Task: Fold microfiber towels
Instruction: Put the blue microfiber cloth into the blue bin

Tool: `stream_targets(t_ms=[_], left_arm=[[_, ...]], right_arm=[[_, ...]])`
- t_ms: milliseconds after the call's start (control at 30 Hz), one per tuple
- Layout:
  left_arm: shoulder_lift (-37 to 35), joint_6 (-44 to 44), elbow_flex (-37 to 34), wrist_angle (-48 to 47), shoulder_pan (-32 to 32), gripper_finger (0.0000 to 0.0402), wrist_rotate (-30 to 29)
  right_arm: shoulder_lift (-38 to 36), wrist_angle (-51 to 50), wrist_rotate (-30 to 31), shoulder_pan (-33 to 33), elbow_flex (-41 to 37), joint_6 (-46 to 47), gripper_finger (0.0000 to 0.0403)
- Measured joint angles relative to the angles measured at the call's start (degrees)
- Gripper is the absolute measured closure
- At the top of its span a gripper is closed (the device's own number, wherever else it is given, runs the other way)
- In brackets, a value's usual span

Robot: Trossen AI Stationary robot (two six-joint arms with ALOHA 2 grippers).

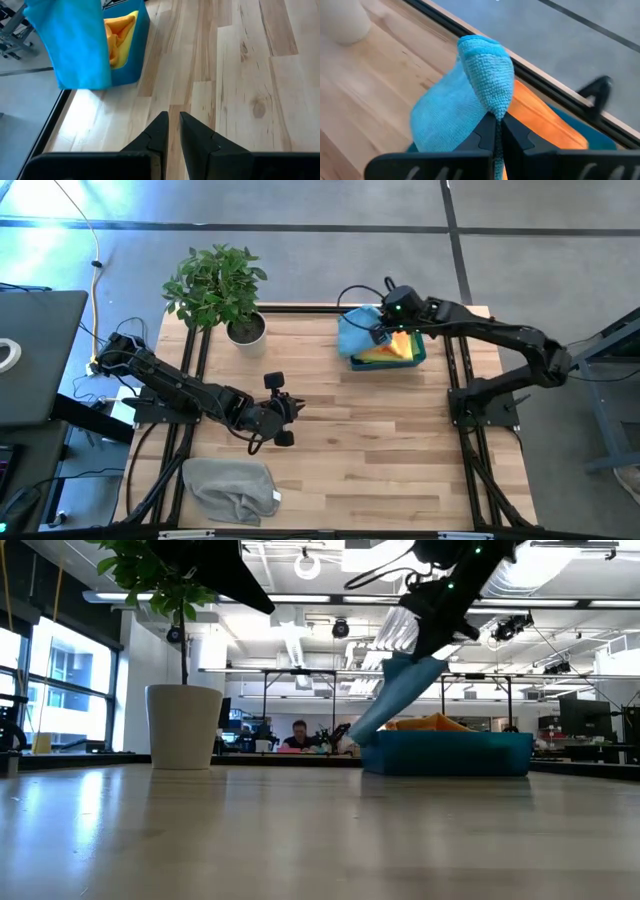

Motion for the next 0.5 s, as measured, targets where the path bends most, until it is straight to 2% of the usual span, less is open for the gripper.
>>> stream_targets(t_ms=[300, 500], left_arm=[[0.00, 0.00, 0.00, 0.06, -0.02, 0.0365, 0.00], [0.00, 0.00, 0.00, 0.13, 0.00, 0.0365, 0.00]], right_arm=[[-5.36, -12.24, 3.95, -1.25, 0.02, 1.61, 0.0403], [-5.36, -19.04, 10.17, -1.23, -2.31, 3.70, 0.0403]])
